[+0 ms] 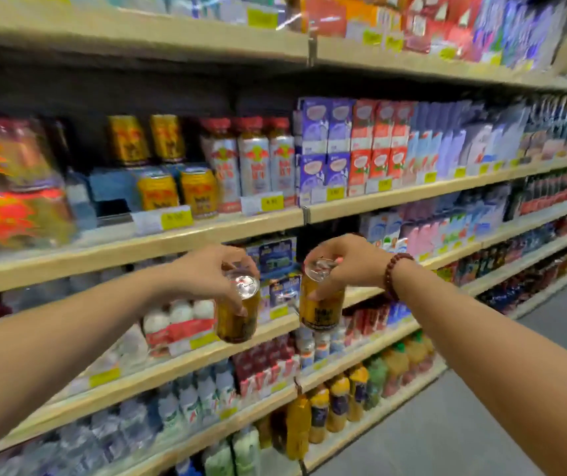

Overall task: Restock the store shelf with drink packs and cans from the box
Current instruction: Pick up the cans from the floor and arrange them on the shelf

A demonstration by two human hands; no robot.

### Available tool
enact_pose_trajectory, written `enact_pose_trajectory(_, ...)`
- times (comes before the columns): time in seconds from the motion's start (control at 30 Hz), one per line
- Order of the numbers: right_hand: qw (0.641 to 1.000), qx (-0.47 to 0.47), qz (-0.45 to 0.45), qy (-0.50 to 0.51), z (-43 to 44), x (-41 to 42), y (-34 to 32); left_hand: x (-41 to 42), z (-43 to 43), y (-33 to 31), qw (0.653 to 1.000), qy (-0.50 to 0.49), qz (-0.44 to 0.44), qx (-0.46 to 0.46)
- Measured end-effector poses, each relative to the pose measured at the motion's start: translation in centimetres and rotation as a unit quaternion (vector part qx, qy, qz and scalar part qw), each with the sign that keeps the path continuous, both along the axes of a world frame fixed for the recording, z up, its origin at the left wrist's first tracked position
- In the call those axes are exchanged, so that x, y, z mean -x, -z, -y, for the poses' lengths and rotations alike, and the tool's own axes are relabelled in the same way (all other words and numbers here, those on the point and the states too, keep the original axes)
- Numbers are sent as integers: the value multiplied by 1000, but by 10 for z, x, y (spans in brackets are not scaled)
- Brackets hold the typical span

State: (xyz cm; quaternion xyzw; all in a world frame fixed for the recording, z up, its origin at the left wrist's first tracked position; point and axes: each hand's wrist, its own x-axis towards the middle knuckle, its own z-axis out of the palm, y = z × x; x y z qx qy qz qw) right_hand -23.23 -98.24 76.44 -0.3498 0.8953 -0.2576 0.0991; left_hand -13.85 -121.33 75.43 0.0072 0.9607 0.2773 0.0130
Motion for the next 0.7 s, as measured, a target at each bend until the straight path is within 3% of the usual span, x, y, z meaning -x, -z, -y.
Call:
enact_pose_trajectory(0.17,998,29,-38,-34,68,-4,-69,-49,67,-56,996,-70,-53,6)
enact_pose_trajectory(0.37,992,71,-47,-94,153,-9,-116,-91,138,-95,981,-167,-70,-74)
enact_pose_trajectory(0.57,975,149,-72,-151,231,-13,-146,-105,165,-125,960,-223,-123,-115)
enact_pose_trajectory(0.7,970,139,-87,-181,276,-10,-150,-111,172,-131,957,-247,-107,-111)
